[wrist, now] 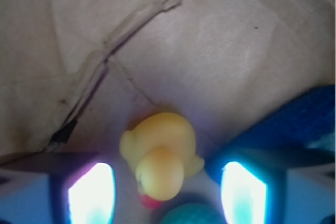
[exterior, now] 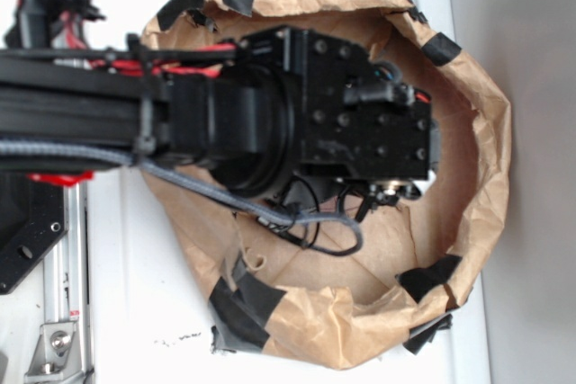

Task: Grab the yellow duck.

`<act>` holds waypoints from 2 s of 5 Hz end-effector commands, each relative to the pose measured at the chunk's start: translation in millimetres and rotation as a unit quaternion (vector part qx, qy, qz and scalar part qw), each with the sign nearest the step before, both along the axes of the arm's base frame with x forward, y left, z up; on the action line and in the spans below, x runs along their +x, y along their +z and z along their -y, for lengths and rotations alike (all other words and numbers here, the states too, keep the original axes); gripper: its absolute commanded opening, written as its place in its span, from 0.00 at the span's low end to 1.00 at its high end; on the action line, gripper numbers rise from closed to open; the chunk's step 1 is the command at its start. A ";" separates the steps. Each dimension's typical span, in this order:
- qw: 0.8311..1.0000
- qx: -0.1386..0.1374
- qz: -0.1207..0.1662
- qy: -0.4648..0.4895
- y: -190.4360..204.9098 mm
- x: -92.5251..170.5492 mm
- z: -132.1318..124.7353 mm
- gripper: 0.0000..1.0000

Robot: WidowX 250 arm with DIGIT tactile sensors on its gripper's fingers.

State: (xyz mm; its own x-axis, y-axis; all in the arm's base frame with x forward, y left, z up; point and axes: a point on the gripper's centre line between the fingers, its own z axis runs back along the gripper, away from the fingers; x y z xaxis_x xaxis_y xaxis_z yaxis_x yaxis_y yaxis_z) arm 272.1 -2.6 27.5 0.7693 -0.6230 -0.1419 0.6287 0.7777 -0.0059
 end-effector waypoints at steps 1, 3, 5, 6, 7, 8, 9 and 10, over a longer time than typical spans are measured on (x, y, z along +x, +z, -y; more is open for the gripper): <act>0.999 -0.005 0.033 -0.016 7.3 -5.8 8.1 0.00; 0.991 -0.027 0.076 -0.109 32.5 -17.3 0.5 1.00; 0.973 -0.023 0.087 -0.215 29.0 -13.4 -8.5 1.00; 0.964 -0.047 0.077 -0.248 16.3 -10.5 -6.1 1.00; 0.960 -0.053 0.046 -0.272 -1.6 -16.3 -4.6 1.00; 0.960 -0.052 0.029 -0.272 -15.4 -20.1 4.7 1.00; 0.962 -0.047 0.036 -0.266 -11.7 -21.0 5.1 0.00; 0.964 -0.036 0.044 -0.259 -1.5 -15.5 5.3 0.00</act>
